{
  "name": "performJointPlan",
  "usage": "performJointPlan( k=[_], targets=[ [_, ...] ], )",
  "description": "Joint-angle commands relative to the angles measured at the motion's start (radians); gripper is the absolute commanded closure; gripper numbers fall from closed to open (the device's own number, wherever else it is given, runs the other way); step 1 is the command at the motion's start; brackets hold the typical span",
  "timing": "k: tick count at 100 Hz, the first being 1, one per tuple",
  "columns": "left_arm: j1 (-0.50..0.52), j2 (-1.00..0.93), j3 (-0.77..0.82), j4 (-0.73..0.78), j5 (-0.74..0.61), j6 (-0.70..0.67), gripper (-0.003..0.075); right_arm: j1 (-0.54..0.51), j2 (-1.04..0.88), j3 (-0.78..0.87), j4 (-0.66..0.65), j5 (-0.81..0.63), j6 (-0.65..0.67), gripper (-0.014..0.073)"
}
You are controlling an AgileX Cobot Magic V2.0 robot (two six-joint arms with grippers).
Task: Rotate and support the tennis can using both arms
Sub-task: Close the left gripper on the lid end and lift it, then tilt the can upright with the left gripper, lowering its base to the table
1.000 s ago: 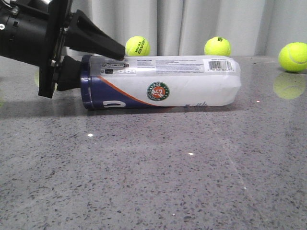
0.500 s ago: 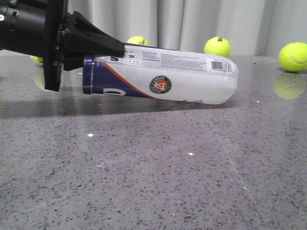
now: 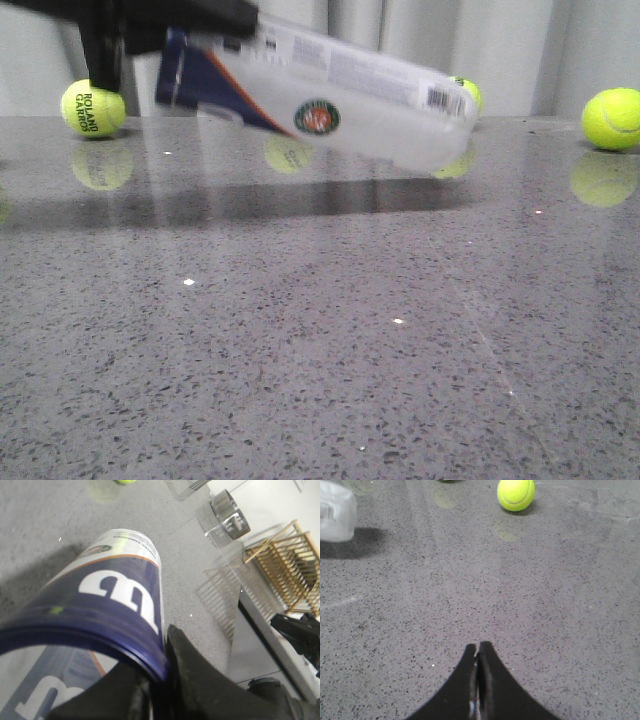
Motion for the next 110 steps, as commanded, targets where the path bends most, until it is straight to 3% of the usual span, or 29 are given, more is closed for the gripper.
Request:
performJointPlan(
  k=[1,20,35,60,89,110],
  targets=[
    [-0.006,-0.079,-0.109,0.054,0.068,-0.095,0.0740,0.000,0.012,-0.025,-0.053,-0.055,-0.003,0.0661],
    [-0.028,-0.122,-0.324,0.384,0.104,-0.328,0.0740,0.000,0.012,-0.025,-0.053,-0.055,-0.003,0.0661],
    [-0.073,-0.126,-0.464,0.538,0.109,-0.488,0.0740,0.000,0.012,-0.025,-0.053,-0.056,-0.003,0.0661],
    [-0.234,-0.177,-0.554,1.016,0.109,-0.683,0.0740,0.000,0.012,-0.025,-0.053,-0.057,-0.003,0.0661],
    [-0.356,-0.209,-0.535,1.087,0.109,-0.714,0.0740,0.000,0.012,-0.025,-0.053,-0.063,-0.003,0.0661],
    [-0.374,-0.209,-0.503,1.159,0.109,-0.714,0.0739,0.000,0.012,-0.025,-0.053,-0.063,-0.003,0.0661]
  ],
)
